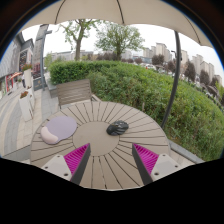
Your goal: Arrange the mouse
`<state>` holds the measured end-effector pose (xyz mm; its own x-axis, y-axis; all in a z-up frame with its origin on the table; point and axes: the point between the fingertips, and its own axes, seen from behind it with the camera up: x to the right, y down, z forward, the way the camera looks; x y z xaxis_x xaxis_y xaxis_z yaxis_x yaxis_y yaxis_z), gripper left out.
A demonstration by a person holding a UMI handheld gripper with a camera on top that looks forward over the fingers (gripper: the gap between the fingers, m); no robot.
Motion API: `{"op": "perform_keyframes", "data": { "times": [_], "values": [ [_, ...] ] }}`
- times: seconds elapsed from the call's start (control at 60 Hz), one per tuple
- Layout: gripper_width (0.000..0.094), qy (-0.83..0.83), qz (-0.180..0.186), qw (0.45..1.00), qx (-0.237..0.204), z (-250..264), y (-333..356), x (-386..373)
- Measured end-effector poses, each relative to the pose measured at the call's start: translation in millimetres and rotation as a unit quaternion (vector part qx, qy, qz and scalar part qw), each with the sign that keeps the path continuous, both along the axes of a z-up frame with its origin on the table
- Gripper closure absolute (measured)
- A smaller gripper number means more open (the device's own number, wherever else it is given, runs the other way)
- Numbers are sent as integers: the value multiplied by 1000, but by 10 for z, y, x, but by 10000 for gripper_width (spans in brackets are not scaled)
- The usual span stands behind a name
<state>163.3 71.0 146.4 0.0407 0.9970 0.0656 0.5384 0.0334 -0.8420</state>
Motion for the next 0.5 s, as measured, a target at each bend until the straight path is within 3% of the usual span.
{"op": "perform_keyframes", "data": {
  "times": [0.217, 0.5],
  "values": [
    [81, 10, -2, 1000, -3, -560, 31, -495],
    [81, 13, 26, 999, -14, -1131, -13, -1187]
  ]
}}
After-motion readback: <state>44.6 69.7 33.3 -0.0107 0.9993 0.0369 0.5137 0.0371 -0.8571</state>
